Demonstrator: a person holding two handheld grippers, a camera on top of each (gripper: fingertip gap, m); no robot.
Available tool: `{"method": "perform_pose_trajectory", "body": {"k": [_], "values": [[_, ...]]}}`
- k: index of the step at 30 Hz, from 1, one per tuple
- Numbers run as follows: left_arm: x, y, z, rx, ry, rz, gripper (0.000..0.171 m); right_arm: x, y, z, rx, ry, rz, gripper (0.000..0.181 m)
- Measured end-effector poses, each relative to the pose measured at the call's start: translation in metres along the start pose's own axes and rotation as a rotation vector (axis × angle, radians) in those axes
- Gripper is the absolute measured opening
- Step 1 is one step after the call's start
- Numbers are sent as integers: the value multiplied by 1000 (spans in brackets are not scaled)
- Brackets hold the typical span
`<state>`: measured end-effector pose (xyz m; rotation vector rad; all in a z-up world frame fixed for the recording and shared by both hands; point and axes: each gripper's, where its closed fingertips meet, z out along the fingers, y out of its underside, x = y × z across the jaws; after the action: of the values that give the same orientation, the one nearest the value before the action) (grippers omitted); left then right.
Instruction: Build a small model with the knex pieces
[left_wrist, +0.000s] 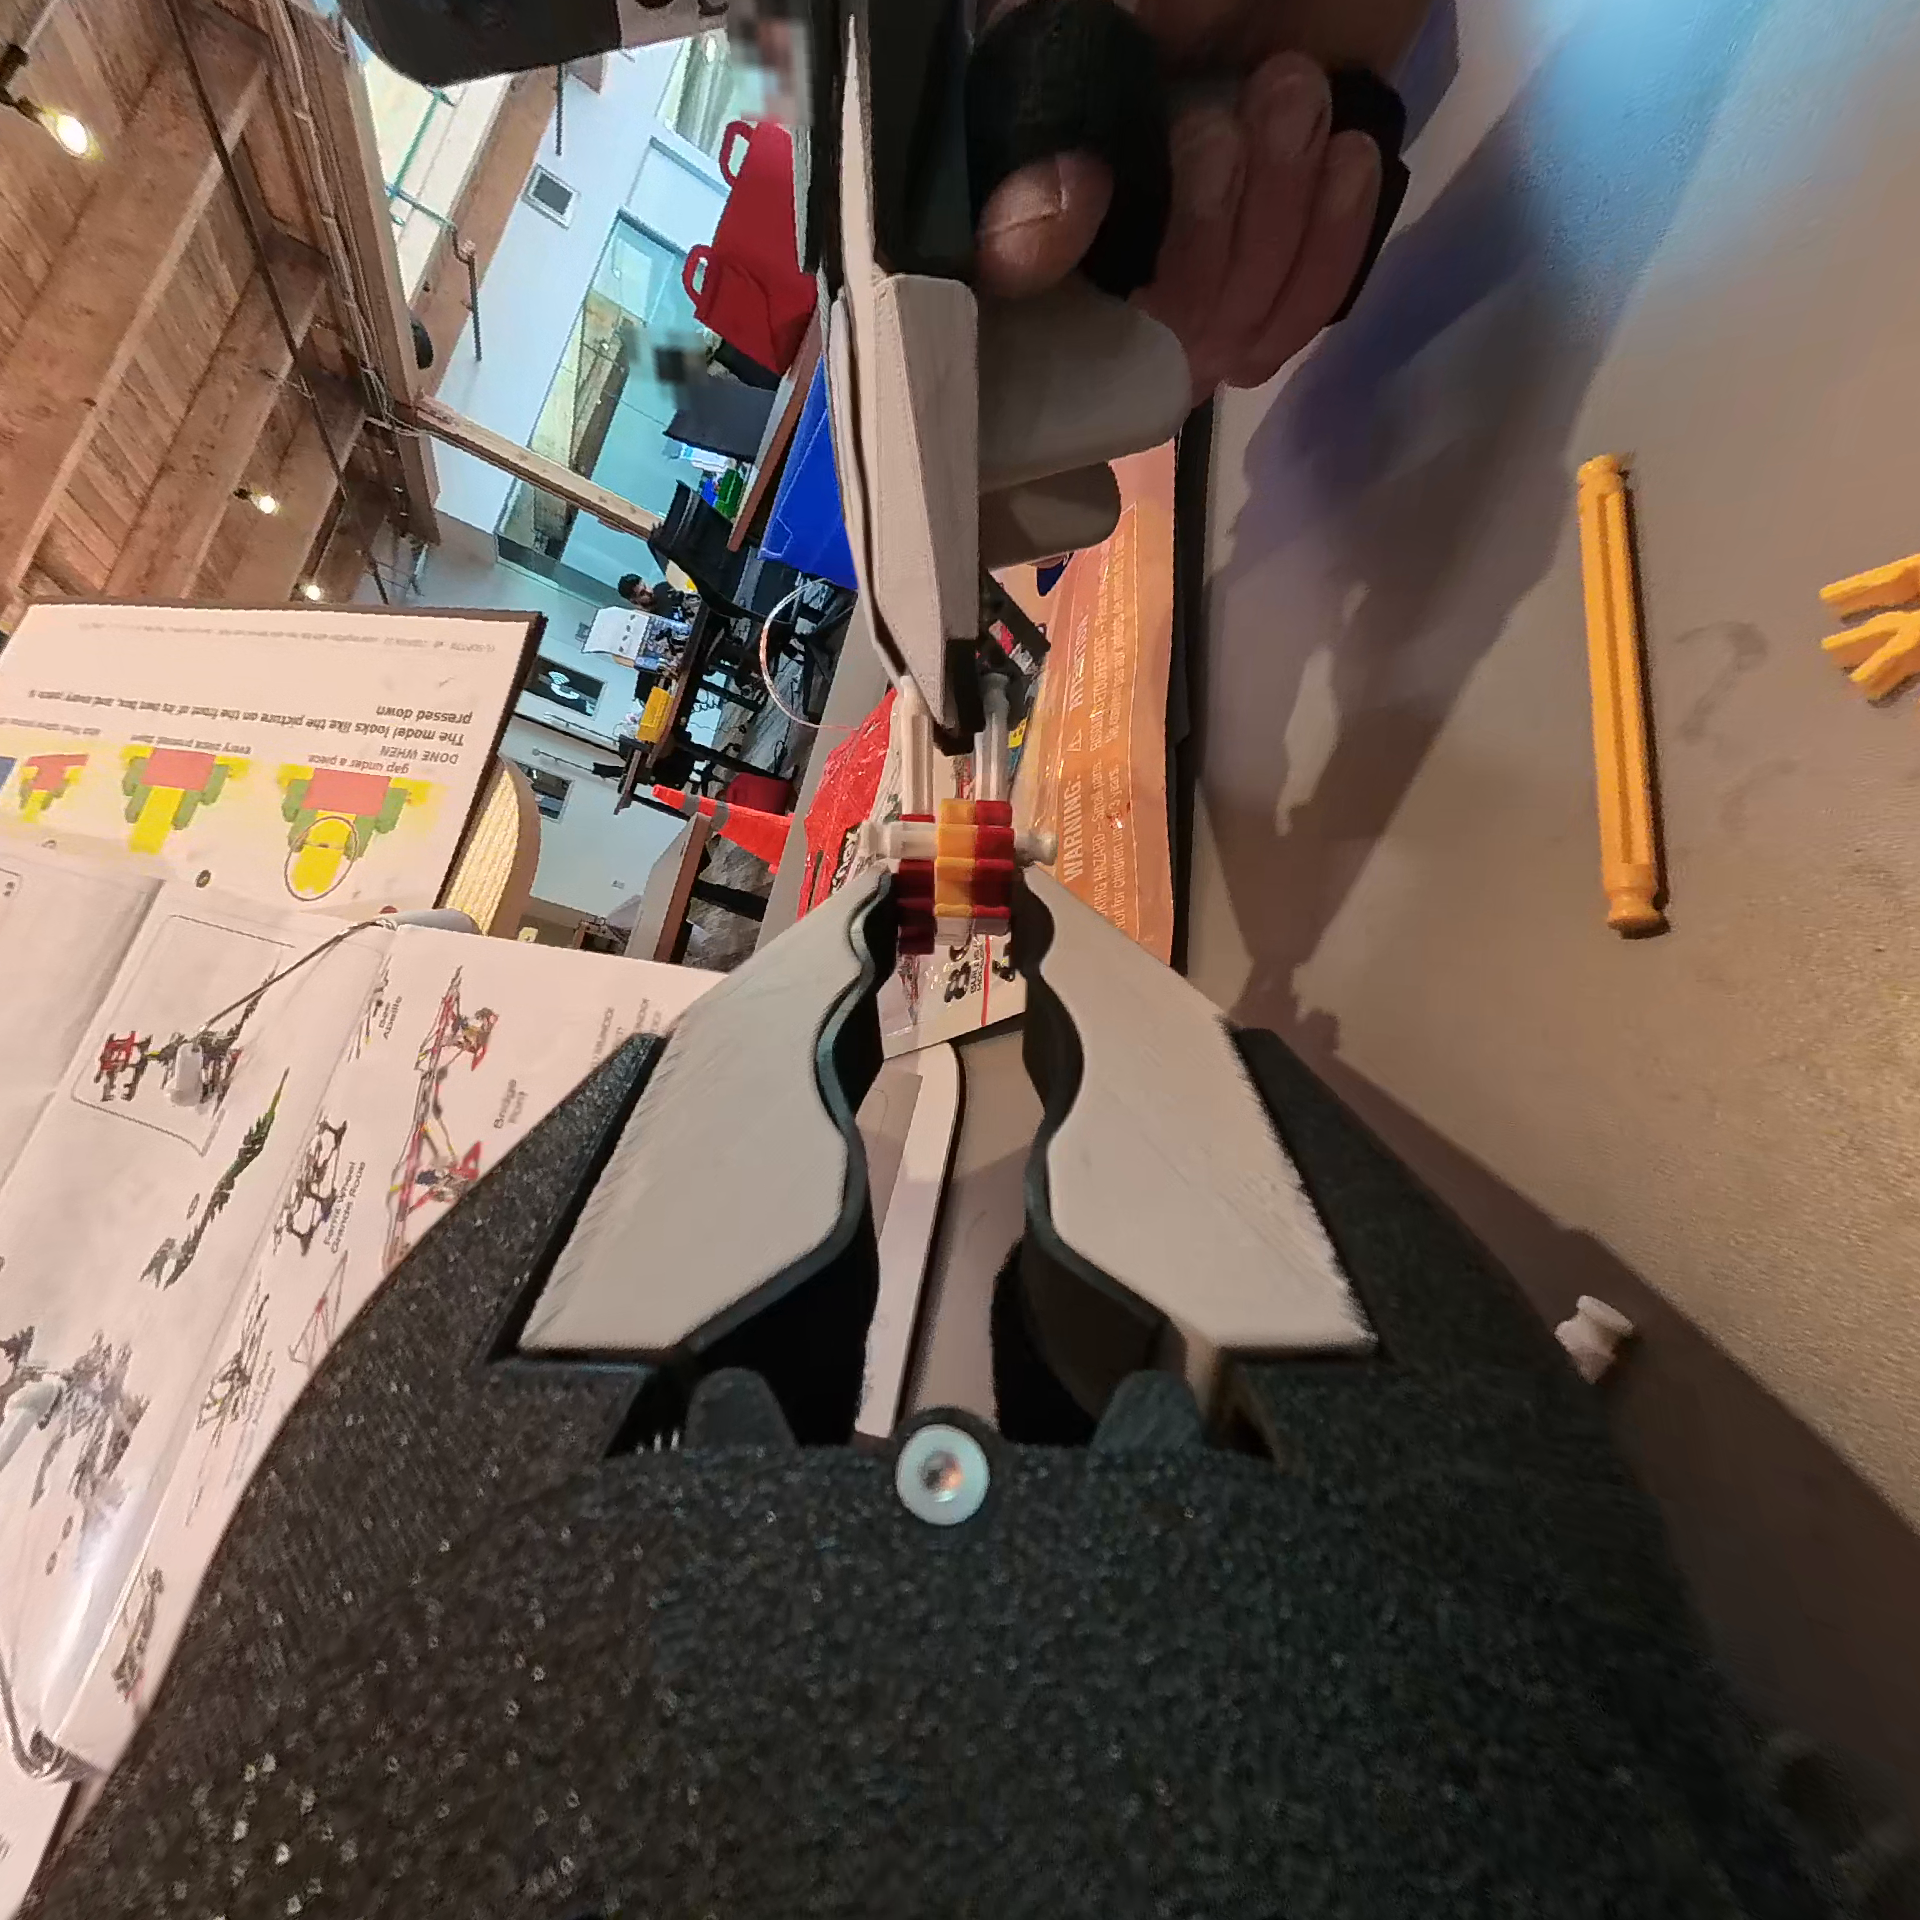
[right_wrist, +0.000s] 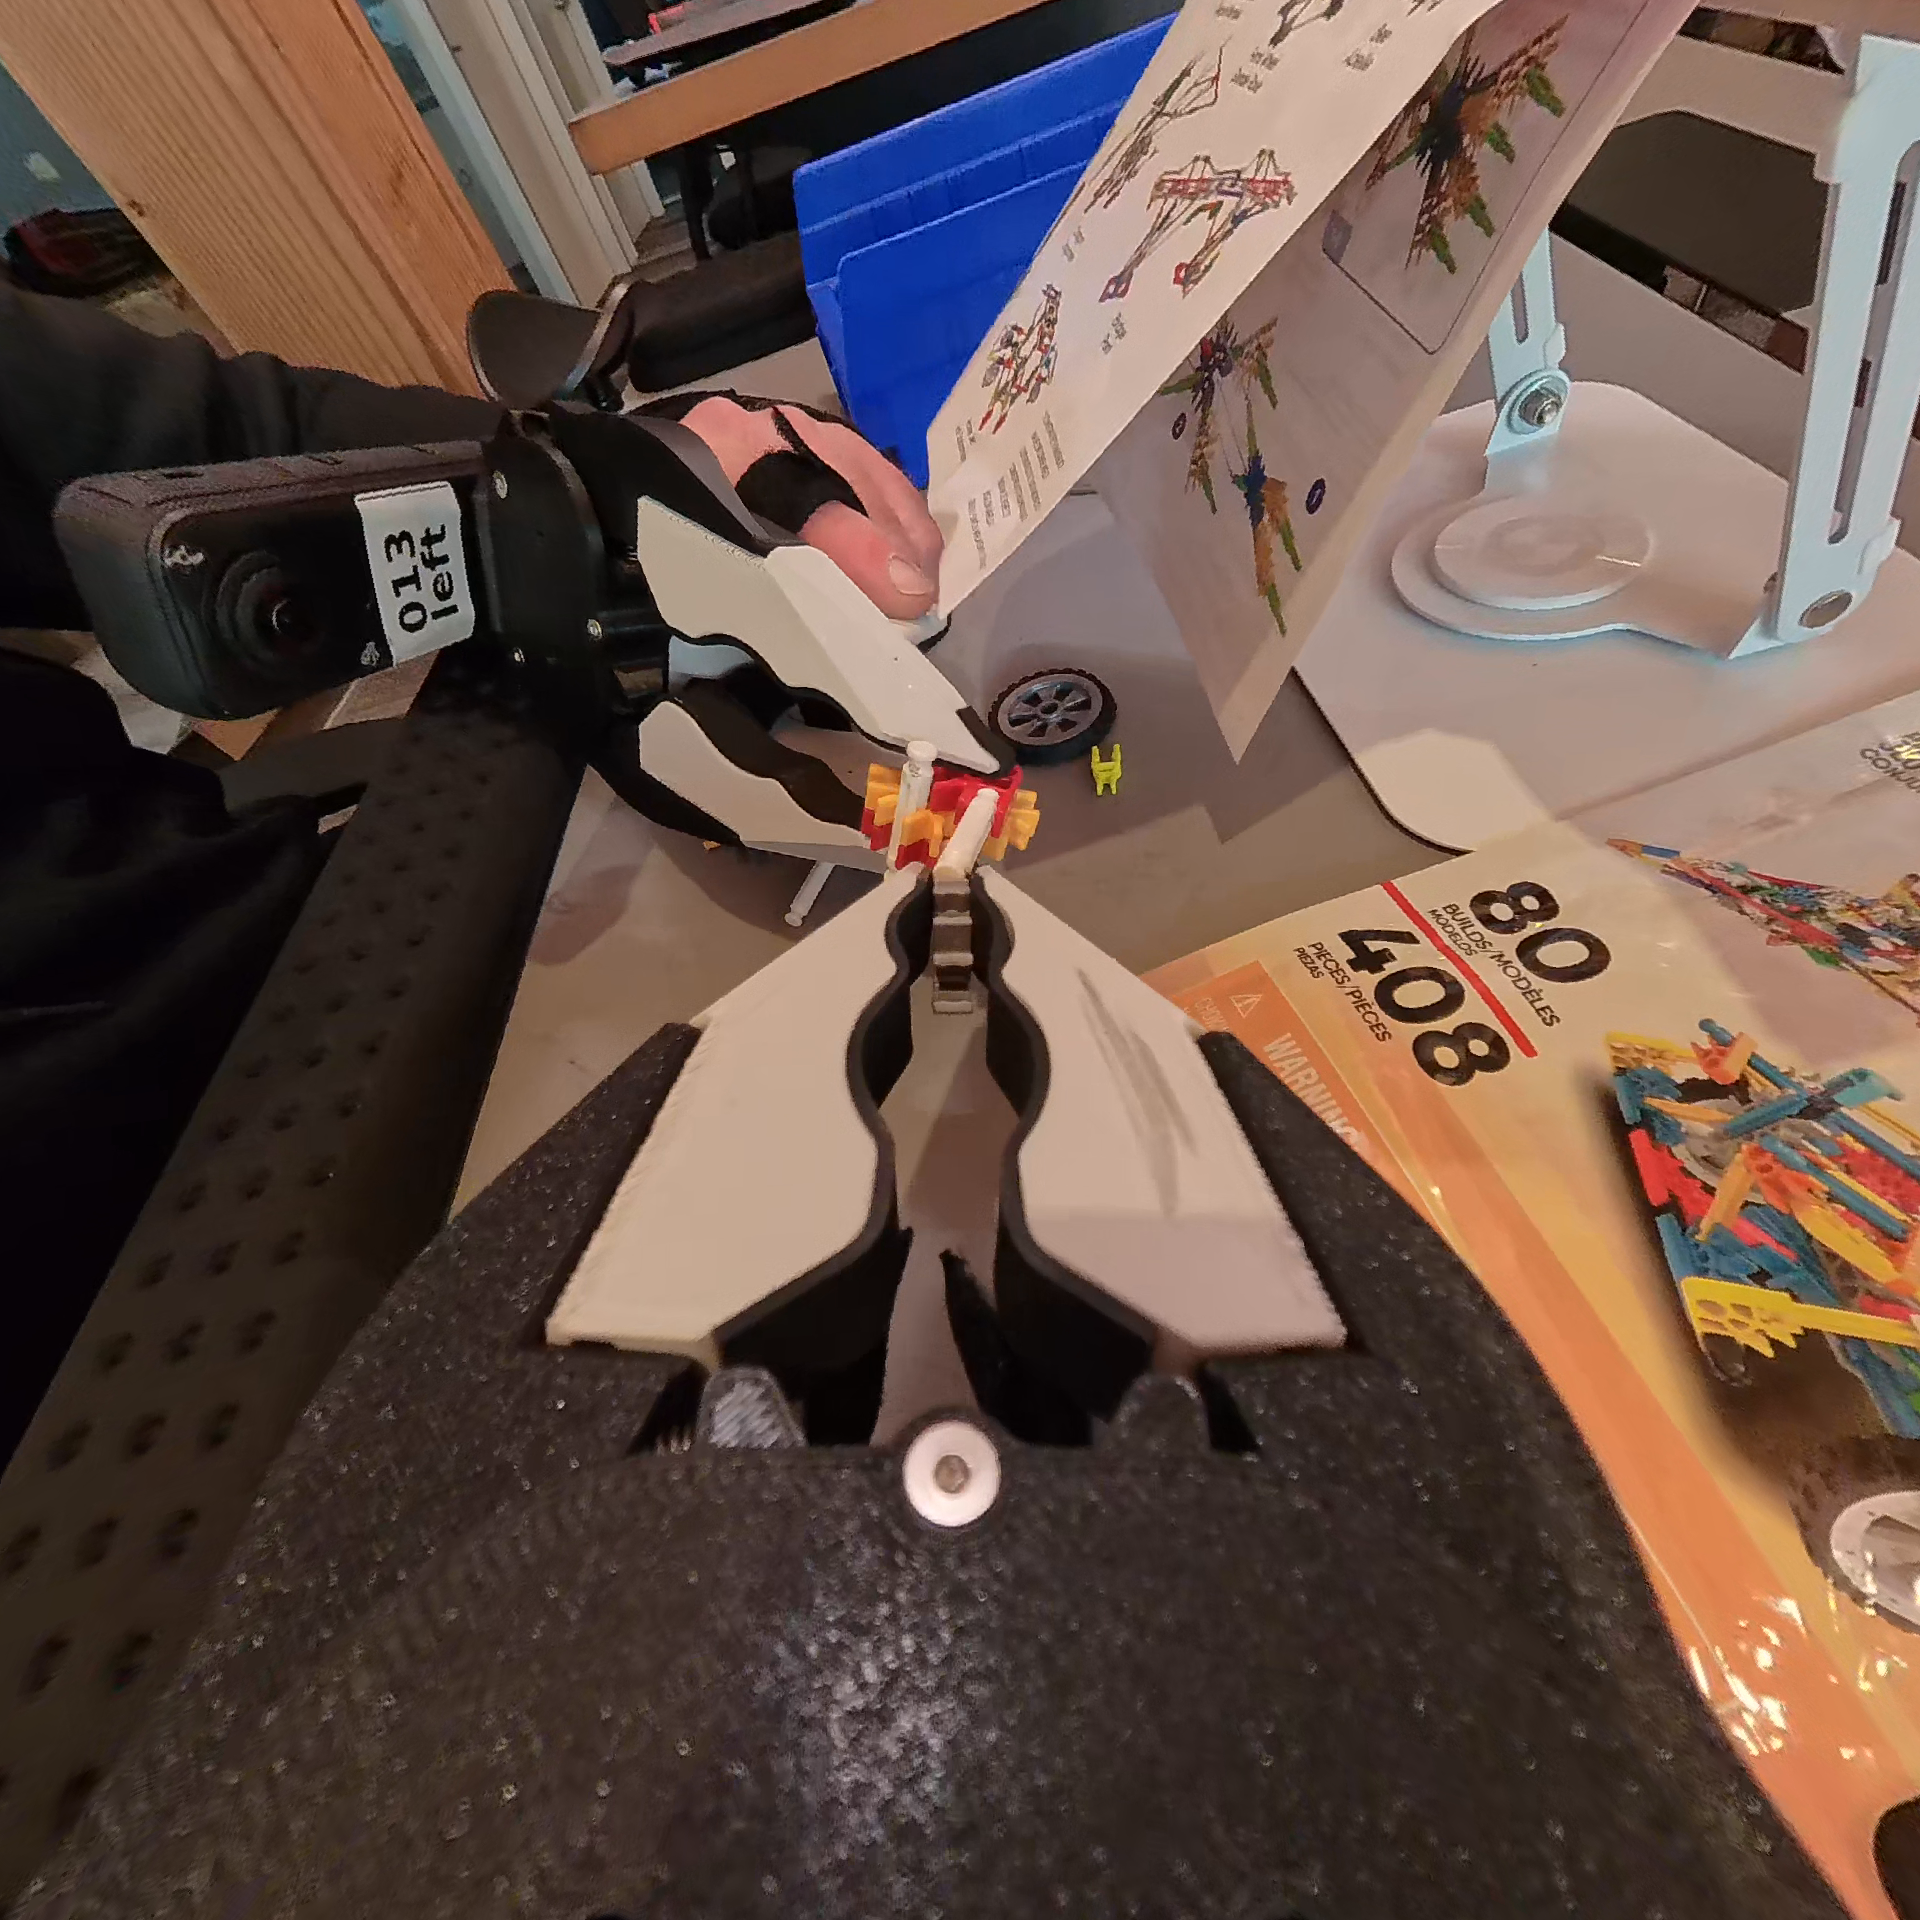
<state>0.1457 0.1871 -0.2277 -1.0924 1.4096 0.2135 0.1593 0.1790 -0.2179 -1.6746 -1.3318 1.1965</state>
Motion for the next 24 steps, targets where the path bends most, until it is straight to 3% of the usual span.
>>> {"method": "perform_pose_trajectory", "body": {"k": [9, 16, 24], "values": [[-4, 2, 0, 0, 5, -71, 31, 3, -1, -2, -8, 37, -43, 4], [4, 1, 3, -36, 114, -279, 51, 4, -5, -8, -4, 81, -117, 4], [5, -7, 4, -16, 193, -532, 50, -8, -8, -8, -38, 114, -304, 5]]}}
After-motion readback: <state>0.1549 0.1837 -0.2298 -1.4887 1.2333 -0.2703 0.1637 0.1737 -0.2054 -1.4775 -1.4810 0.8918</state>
